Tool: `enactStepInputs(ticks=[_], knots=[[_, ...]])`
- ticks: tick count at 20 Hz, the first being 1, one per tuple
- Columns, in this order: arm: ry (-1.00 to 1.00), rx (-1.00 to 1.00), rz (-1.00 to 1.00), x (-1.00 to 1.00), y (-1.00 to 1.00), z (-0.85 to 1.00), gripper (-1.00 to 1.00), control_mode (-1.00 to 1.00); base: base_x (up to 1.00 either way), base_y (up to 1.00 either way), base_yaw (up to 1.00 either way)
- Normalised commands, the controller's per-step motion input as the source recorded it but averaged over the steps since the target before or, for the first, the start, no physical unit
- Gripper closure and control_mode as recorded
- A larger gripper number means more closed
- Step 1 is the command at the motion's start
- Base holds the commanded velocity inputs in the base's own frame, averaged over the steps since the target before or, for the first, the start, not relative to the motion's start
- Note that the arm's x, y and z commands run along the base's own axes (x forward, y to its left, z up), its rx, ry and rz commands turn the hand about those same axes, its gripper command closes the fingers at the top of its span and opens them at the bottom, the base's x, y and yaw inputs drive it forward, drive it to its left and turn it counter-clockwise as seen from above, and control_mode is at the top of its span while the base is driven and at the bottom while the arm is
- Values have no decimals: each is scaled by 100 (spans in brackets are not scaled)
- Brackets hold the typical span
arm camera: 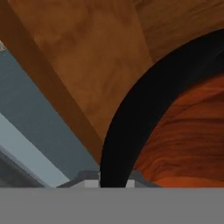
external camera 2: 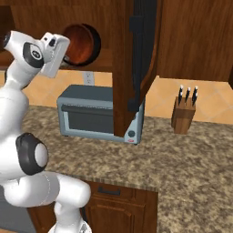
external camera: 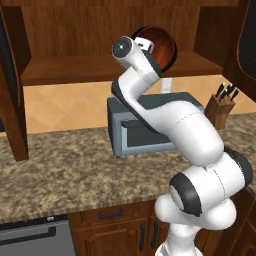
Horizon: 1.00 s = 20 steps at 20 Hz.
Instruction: Pick up the bowls on the counter and stack them on top of one another in the open cabinet. Place the smaller bowl on top of the larger bowl.
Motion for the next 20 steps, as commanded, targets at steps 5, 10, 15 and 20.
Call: enactStepInputs(ticks=[5, 10, 15, 20], knots=[[3, 0, 0, 68, 0, 0, -100, -100, 0, 0, 0], [-7, 1, 0, -57, -6, 0, -100, -100, 0, 0, 0], [-33, 0, 0, -100, 0, -46, -100, -100, 0, 0, 0], [-6, 0, 0, -100, -14, -100, -100, -100, 0, 0, 0]])
